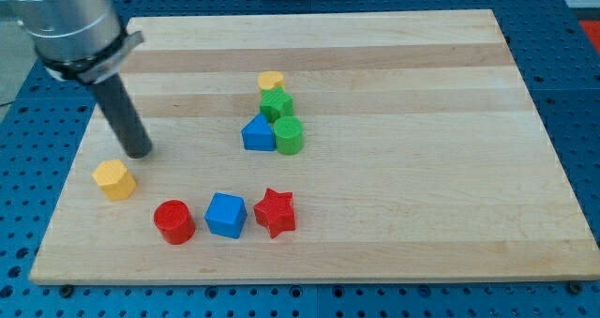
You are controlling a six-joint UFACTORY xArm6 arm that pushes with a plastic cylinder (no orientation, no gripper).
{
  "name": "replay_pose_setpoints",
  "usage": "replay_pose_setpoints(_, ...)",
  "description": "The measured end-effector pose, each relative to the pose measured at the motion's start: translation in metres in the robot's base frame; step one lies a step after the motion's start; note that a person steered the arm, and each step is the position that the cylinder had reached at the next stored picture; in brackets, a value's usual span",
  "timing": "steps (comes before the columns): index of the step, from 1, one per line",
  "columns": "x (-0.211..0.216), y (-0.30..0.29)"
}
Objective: Push the hexagon into the red circle
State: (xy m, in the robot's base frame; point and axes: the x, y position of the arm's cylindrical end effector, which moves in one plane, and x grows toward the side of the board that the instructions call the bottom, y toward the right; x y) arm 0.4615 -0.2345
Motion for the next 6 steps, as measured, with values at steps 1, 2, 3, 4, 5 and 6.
replay_pose_setpoints(1,0.033,-0.015)
replay_pose_setpoints(2,0.069,-0.015)
replay_pose_setpoints(3,0.076,-0.018)
replay_pose_setpoints(4,0.077,-0.051)
replay_pose_setpoints(5,0.096,-0.048)
replay_pose_setpoints(6,0.096,-0.004)
